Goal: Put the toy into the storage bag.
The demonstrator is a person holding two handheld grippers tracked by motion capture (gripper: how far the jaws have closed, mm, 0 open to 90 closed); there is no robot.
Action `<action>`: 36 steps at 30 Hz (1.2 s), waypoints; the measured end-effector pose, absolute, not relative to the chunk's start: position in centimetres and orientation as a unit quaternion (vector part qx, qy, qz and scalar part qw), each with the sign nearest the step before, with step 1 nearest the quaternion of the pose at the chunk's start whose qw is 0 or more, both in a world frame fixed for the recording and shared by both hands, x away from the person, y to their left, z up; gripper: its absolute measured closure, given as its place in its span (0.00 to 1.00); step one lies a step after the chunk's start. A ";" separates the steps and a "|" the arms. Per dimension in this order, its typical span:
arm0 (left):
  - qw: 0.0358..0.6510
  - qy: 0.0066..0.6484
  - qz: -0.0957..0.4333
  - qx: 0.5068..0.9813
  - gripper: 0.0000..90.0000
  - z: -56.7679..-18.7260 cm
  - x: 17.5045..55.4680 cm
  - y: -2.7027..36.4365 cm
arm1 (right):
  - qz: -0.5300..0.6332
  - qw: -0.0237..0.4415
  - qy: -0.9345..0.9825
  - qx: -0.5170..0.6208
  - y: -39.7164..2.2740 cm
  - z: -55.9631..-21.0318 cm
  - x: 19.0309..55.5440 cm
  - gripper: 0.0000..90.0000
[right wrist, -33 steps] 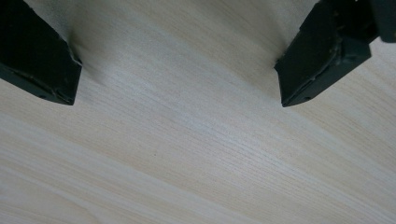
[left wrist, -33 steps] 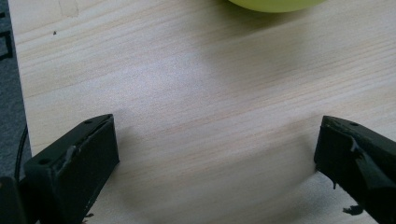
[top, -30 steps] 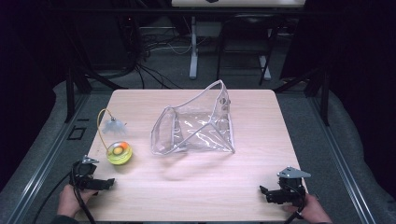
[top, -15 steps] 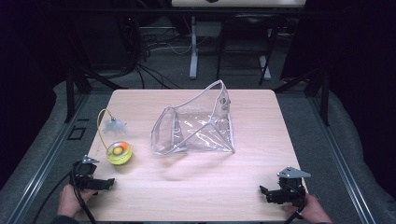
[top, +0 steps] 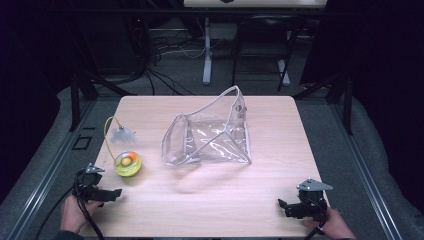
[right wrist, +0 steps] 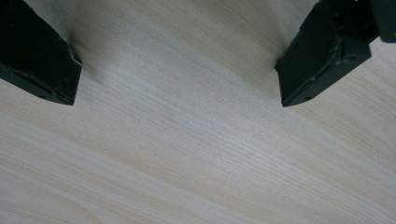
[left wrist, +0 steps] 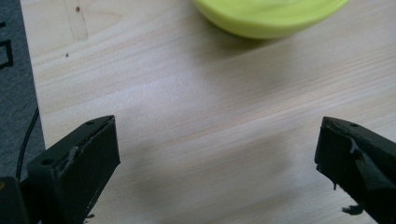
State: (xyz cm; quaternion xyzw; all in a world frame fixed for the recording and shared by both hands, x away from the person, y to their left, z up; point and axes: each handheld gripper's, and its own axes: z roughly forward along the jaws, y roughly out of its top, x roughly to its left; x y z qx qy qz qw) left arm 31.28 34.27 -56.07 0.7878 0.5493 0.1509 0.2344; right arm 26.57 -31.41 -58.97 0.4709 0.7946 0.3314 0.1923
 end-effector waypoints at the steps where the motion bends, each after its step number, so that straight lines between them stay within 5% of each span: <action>1: 0.238 0.548 0.153 0.787 0.00 -55.9 31.3 34.3 | 0.331 0.192 0.795 0.471 -31.4 -59.0 26.6 0.00; 36: 0.379 0.515 0.222 0.736 0.00 -47.9 33.2 33.2 | 0.331 0.192 0.795 0.471 -31.4 -59.0 26.6 0.00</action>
